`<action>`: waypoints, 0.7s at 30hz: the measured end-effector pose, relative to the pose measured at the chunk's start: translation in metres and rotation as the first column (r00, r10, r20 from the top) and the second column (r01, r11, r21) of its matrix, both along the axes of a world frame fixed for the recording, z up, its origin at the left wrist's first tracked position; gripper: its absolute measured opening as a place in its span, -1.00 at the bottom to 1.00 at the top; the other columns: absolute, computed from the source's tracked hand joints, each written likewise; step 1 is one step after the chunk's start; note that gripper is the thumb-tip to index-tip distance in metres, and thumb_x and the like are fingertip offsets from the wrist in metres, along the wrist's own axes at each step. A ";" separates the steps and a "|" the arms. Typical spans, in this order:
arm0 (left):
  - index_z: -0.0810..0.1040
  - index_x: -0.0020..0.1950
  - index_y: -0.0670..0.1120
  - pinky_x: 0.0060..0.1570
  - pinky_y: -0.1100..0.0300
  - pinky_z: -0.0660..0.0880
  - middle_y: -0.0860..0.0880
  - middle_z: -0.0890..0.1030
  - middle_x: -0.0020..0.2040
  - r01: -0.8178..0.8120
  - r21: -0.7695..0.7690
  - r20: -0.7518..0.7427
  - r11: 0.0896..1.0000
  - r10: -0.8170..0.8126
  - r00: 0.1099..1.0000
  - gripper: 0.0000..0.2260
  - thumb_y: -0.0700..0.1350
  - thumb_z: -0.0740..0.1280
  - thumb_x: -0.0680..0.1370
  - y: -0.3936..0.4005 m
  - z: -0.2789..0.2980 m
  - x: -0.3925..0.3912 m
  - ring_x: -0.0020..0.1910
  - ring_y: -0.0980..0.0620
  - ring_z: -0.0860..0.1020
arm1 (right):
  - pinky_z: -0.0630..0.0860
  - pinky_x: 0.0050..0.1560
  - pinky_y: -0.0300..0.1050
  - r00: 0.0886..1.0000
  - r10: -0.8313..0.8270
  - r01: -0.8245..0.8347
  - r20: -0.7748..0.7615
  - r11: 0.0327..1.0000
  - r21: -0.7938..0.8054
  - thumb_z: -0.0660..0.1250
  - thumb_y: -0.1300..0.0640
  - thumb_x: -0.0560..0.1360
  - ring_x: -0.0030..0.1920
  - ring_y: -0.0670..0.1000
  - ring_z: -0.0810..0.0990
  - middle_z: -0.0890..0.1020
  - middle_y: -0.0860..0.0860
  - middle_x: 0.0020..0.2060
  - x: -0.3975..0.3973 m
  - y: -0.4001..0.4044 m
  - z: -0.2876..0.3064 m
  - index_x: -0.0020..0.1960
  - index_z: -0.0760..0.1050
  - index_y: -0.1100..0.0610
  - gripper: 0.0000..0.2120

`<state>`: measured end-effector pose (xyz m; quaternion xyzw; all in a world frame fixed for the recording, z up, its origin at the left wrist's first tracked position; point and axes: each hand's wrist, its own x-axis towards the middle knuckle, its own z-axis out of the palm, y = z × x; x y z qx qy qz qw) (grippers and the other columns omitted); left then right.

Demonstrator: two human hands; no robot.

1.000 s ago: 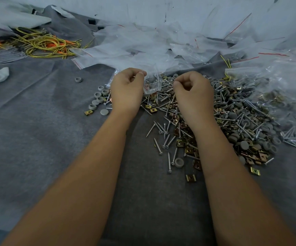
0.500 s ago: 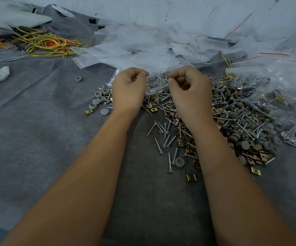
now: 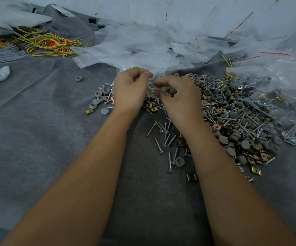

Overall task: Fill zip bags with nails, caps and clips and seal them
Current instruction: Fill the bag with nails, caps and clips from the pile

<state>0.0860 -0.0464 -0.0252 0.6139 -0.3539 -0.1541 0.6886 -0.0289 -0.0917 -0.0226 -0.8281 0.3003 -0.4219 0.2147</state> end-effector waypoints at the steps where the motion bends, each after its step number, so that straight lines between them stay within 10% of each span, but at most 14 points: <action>1: 0.62 -0.17 -0.07 -0.39 0.26 0.33 0.02 0.44 -0.49 -0.007 -0.001 -0.006 1.000 0.007 1.000 -0.83 -0.23 0.28 0.55 0.000 -0.001 0.001 -0.50 0.12 0.36 | 0.50 0.04 -0.06 0.999 -0.012 0.012 0.030 1.000 -0.015 0.43 0.20 0.46 -0.10 -0.07 0.51 0.65 -0.14 -0.08 0.000 0.000 0.000 0.09 0.64 0.04 -0.78; 6: 0.63 -0.11 -0.07 -0.26 0.05 0.52 0.02 0.37 -0.51 -0.066 0.003 -0.061 0.998 0.066 0.996 -0.83 -0.21 0.26 0.57 -0.004 -0.004 0.006 -0.40 -0.03 0.35 | 0.41 -0.28 -0.27 0.952 -0.157 0.143 0.261 0.987 0.072 0.29 0.21 0.55 -0.27 -0.13 0.49 0.55 -0.18 -0.15 -0.007 -0.003 0.008 0.04 0.48 0.01 -0.88; 15: 0.64 -0.07 -0.13 -0.10 -0.21 0.58 0.08 0.38 -0.56 -0.082 0.009 -0.089 0.997 0.082 0.993 -0.84 -0.20 0.26 0.57 -0.003 -0.004 0.007 -0.43 0.02 0.36 | 0.52 -0.01 -0.03 0.810 -0.178 0.175 -0.559 0.983 -0.060 0.25 -0.06 0.42 -0.07 0.11 0.55 0.62 0.03 -0.19 -0.013 -0.003 0.009 -0.10 0.63 0.08 -0.73; 21: 0.64 -0.08 -0.11 -0.11 -0.26 0.57 0.03 0.37 -0.53 -0.072 0.018 -0.106 0.997 0.074 0.992 -0.85 -0.20 0.27 0.57 -0.002 -0.003 0.006 -0.39 -0.03 0.36 | 0.39 0.09 0.00 0.716 -0.201 0.159 -0.669 0.979 -0.125 0.36 -0.06 0.41 0.15 0.16 0.44 0.60 0.07 -0.02 -0.012 -0.002 0.010 0.08 0.60 0.06 -0.69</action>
